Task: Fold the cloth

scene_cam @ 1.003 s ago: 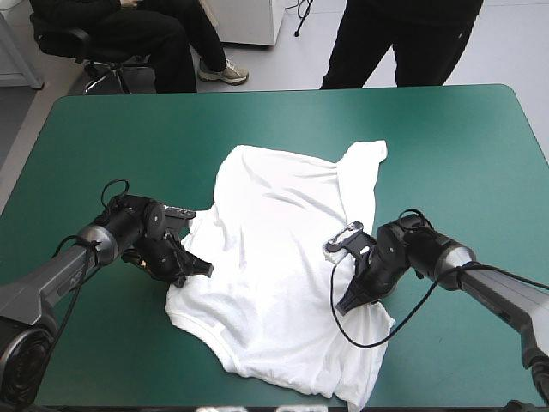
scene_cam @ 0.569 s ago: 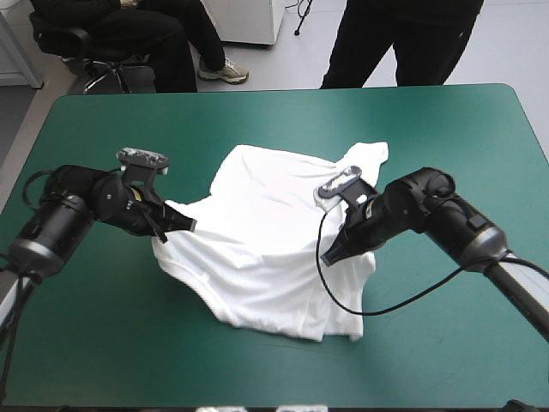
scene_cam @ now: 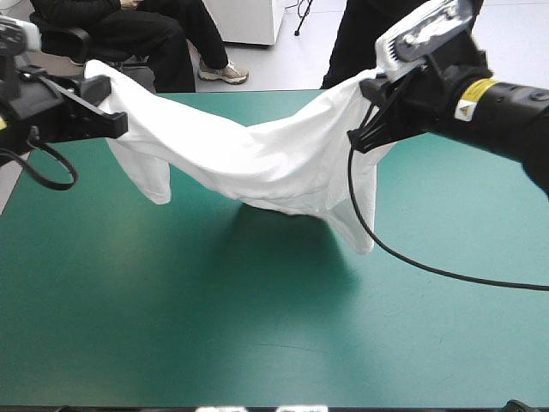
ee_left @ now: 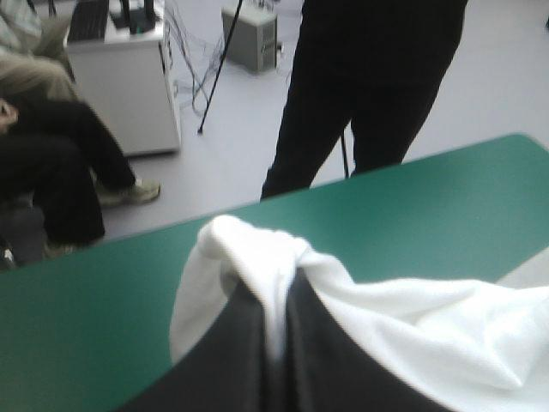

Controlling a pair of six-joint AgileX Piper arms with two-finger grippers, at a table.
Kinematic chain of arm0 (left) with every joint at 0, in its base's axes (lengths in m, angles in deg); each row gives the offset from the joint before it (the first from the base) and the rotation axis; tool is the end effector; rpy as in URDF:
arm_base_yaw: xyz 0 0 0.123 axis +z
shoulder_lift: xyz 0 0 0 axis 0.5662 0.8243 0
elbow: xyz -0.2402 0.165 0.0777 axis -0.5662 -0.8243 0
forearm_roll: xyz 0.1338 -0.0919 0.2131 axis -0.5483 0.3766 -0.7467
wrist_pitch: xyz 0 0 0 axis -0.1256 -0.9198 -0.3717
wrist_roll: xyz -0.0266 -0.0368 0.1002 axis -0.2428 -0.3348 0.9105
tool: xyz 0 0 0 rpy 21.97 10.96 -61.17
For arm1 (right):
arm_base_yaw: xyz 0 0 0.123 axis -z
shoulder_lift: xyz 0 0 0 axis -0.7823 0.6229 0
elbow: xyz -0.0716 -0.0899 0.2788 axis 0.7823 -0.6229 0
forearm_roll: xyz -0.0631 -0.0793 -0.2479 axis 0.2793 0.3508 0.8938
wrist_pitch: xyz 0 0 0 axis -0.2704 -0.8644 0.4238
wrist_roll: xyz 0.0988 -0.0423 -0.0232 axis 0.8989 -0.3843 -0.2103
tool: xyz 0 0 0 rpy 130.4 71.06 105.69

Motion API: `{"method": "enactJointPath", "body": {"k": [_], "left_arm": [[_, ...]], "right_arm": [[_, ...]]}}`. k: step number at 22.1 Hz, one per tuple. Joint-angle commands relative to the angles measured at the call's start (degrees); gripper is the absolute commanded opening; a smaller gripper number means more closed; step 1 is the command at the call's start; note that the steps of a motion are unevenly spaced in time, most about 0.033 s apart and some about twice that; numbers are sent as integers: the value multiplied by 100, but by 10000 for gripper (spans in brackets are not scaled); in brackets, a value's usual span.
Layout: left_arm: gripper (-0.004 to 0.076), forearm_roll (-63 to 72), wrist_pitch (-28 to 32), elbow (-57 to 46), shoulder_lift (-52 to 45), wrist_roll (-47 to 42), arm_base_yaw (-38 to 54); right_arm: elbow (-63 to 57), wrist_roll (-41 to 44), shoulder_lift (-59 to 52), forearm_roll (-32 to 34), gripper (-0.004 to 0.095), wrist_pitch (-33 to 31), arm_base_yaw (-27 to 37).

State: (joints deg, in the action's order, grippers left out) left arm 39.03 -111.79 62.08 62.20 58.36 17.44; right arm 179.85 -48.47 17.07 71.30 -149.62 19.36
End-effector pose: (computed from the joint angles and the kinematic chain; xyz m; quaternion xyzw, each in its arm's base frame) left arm 0.1897 -0.0672 0.5998 0.1608 0.7810 -0.1062 0.5941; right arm 0.2095 0.1307 0.5967 -0.2771 0.7579 0.1195 0.5784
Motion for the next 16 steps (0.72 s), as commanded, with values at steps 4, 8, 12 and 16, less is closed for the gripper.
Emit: {"method": "enactJointPath", "body": {"k": [4, 8, 12, 16], "left_arm": [[-17, 1008, 601, 1672, -158, 608, -12], [-17, 1313, 605, 2040, -409, 735, -12], [-17, 1594, 389, 2040, -801, 751, -12], [-17, 1702, 220, 2015, -993, 751, -12]], "right_arm": [[1568, -163, -239, -94, -17, 398, -4], [1705, -188, -577, -823, -17, 284, -4], [1705, -157, -854, -1701, -17, -340, -4], [1687, 254, -988, -1908, -17, -782, -4]]}}
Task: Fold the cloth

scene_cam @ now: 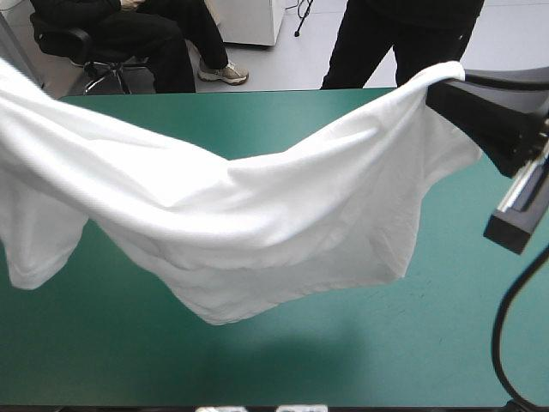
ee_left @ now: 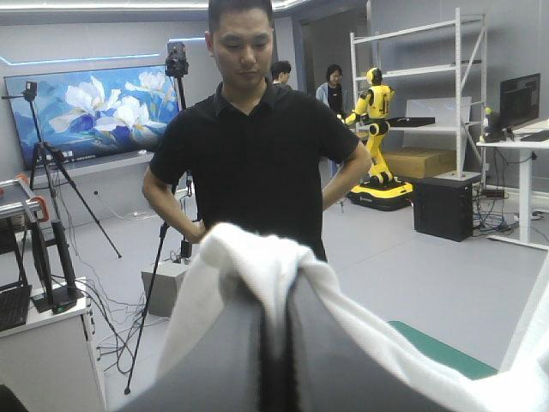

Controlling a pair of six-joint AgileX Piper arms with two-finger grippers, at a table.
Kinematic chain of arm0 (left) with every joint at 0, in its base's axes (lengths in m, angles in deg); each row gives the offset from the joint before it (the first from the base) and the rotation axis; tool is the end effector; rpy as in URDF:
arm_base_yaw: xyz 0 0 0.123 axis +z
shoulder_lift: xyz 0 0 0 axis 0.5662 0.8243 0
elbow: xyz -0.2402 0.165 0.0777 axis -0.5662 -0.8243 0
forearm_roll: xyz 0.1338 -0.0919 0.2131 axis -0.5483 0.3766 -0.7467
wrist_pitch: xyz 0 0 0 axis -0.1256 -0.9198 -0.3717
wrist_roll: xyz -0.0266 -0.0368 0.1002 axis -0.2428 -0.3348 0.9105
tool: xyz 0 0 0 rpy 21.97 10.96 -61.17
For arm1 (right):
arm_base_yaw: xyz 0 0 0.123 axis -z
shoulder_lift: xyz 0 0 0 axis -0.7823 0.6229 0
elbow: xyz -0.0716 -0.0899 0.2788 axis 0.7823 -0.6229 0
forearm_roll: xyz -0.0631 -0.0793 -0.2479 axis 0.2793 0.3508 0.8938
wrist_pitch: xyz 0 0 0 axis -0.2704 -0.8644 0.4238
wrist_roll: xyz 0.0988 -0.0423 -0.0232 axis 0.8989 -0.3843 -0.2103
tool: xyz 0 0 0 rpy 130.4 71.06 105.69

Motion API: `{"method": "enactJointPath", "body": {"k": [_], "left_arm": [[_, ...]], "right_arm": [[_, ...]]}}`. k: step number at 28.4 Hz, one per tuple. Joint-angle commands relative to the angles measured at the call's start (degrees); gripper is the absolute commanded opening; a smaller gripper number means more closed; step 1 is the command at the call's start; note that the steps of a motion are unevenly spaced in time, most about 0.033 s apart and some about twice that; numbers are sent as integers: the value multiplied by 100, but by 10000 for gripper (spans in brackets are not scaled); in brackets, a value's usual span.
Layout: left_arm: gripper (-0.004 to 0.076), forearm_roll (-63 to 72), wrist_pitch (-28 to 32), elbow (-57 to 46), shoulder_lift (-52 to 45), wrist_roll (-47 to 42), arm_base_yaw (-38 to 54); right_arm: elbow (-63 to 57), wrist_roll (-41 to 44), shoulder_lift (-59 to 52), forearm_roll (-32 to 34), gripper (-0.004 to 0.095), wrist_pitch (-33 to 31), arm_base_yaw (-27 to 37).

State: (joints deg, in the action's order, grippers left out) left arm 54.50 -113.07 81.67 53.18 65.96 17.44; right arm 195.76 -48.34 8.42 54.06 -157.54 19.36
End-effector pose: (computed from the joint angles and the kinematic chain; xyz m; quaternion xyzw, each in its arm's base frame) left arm 0.0187 -0.0423 0.6907 0.2351 0.5822 -0.1894 0.7549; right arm 0.0700 0.0797 0.6740 -0.3026 0.6403 0.2735 0.6508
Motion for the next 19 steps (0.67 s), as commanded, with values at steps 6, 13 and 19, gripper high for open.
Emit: {"method": "enactJointPath", "body": {"k": [6, 13, 19], "left_arm": [[-17, 136, 36, -522, -296, -67, -12], [-17, 110, -130, -1333, -296, -217, -12], [-17, -121, 102, -2349, 172, -347, -12]], "right_arm": [[-371, 719, -331, -438, -16, 10, -4], [-2397, 943, -504, -227, -17, 10, -4], [-4319, 961, -208, 1475, -17, 366, -4]]}}
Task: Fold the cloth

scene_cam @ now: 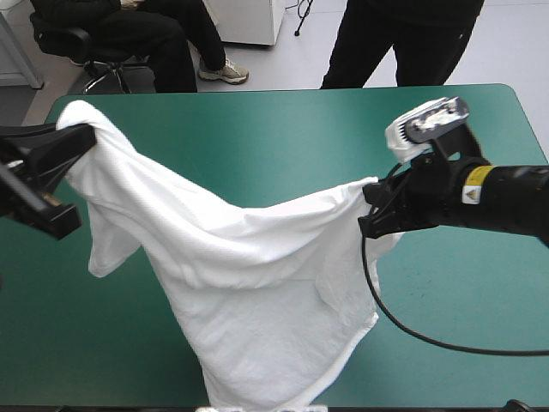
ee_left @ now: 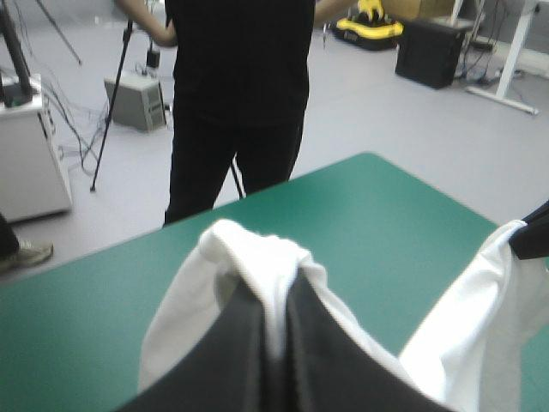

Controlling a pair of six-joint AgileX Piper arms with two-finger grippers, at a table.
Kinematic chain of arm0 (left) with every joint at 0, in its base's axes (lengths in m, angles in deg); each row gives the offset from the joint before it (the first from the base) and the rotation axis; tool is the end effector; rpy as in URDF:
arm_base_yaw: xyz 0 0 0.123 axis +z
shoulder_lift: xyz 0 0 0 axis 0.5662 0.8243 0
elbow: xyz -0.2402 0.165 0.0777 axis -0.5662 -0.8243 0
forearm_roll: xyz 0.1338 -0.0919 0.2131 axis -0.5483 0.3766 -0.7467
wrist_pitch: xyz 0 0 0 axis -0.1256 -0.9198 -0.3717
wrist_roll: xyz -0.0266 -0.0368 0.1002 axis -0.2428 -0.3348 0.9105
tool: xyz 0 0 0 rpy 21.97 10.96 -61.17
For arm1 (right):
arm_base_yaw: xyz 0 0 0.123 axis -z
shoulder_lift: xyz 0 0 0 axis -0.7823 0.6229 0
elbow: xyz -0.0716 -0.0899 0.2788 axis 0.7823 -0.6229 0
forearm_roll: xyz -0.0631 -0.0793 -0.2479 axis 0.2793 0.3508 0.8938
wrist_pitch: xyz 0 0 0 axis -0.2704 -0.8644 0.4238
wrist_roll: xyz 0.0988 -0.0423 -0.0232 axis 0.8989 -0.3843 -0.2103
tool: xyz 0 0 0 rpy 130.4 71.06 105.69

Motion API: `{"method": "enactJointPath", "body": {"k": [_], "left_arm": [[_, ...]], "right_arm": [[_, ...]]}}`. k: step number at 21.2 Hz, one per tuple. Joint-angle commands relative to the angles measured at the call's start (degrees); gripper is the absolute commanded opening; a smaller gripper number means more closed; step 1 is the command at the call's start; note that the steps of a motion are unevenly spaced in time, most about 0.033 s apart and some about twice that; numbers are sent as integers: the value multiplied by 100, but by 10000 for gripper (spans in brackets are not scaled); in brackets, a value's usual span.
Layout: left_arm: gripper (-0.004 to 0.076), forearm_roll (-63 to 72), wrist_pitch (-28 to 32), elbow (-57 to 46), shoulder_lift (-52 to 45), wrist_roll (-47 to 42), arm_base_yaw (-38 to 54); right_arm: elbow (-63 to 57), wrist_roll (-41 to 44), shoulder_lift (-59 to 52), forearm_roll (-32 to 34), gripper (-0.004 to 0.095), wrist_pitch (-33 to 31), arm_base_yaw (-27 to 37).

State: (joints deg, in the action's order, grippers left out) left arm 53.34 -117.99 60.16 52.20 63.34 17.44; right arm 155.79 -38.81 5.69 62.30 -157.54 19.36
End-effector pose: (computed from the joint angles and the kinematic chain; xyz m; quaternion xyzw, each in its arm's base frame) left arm 0.1007 -0.0667 0.6109 0.2328 0.7430 -0.1968 0.5958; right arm 0.1699 0.1251 0.5091 -0.2461 0.8626 0.1974 0.3954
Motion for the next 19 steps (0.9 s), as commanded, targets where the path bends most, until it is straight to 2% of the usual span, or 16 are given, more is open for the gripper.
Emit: {"method": "enactJointPath", "body": {"k": [1, 5, 7, 8, 10, 12, 19], "left_arm": [[-17, 8, 712, -350, 535, -85, -12], [-17, -212, 1297, -449, 1759, 26, -12], [-17, -268, 1707, -449, 2294, 52, -12], [-17, -319, 2044, -449, 2677, 66, -12], [-17, -304, 2562, -449, 3197, 66, -12], [-17, -278, 2885, -449, 3586, 81, -12], [-17, -167, 2882, -449, 4433, 81, -12]], "right_arm": [[-528, 63, 243, 1140, -18, 568, -4], [-568, 185, 1025, 2338, -17, 1368, 33], [-568, 276, 1376, 2585, -17, 1882, 265], [-568, 276, 1616, 2575, -17, 2276, 543], [-568, 276, 1929, 2551, -18, 2619, 917], [-568, 265, 2245, 2458, -18, 2735, 1234], [-568, 69, 3014, 2468, -18, 2814, 1434]]}}
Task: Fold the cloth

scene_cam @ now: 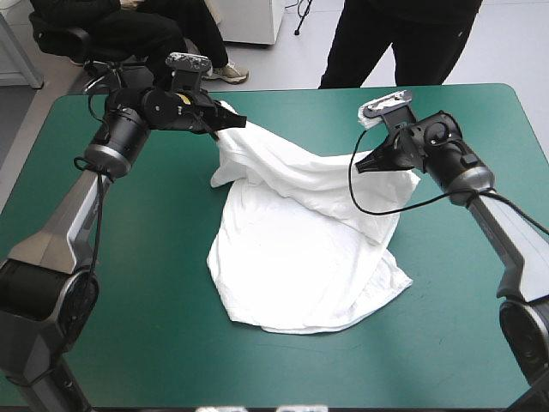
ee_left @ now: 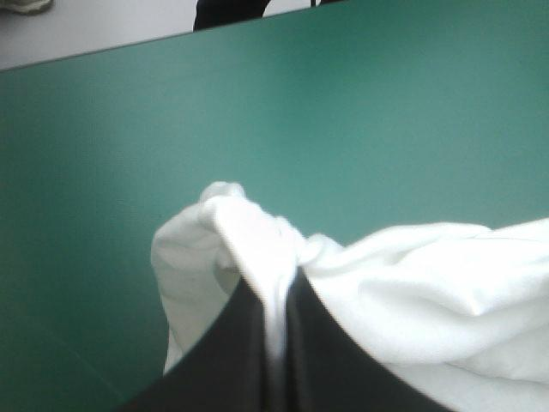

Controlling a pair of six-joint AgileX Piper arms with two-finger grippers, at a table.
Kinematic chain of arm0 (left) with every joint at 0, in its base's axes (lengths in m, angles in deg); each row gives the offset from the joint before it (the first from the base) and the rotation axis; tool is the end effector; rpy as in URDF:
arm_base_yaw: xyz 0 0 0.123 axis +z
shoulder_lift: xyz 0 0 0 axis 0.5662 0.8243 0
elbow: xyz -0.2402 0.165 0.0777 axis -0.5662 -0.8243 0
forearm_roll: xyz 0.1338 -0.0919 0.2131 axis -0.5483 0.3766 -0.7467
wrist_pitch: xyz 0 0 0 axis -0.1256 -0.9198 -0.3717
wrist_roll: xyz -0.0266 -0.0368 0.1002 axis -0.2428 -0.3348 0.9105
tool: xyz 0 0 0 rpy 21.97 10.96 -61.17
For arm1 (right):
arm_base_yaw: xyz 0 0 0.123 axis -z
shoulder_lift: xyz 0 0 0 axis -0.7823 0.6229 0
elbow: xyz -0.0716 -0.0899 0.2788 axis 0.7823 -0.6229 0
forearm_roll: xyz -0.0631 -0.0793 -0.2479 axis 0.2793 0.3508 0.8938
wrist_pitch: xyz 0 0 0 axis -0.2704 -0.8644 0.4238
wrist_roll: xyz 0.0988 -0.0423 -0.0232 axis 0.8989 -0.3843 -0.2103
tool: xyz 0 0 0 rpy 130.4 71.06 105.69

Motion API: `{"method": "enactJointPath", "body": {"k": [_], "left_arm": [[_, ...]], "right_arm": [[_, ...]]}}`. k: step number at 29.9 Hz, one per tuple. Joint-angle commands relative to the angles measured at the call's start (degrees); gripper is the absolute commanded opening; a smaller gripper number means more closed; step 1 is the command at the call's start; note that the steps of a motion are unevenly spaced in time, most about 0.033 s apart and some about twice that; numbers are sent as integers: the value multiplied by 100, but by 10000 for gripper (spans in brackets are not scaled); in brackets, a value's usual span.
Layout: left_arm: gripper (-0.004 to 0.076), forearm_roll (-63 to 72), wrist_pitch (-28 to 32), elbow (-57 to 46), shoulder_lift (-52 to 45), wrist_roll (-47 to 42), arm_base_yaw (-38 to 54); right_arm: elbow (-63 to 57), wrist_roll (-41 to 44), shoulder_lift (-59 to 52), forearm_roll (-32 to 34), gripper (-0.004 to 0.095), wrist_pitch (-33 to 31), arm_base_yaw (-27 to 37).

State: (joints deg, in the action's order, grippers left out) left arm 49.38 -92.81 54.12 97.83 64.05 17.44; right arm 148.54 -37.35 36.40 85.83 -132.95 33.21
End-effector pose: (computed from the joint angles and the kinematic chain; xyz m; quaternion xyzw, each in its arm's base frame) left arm 0.4382 -0.1559 0.3742 0.1709 0.8848 -0.1486 0.4072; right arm 0.3951 0.1085 0.3317 -0.1762 0.9211 -0.0566 0.3426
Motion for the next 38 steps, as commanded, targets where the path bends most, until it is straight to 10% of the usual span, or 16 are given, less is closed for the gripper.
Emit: {"method": "enactJointPath", "body": {"k": [1, 9, 19, 38], "left_arm": [[-17, 243, 348, 155, -50, 10, -12], [9, 243, 61, 155, 447, 37, -12], [552, 244, -328, 155, 358, 370, 24], [559, -1336, -2455, -766, -2675, -483, 49]], "right_arm": [[157, -76, 32, 115, -18, 398, 49], [157, -144, 531, 60, 52, 695, 49], [380, -395, 580, -226, 587, 651, 357], [829, -959, -1602, -1111, 648, -1433, 531]]}}
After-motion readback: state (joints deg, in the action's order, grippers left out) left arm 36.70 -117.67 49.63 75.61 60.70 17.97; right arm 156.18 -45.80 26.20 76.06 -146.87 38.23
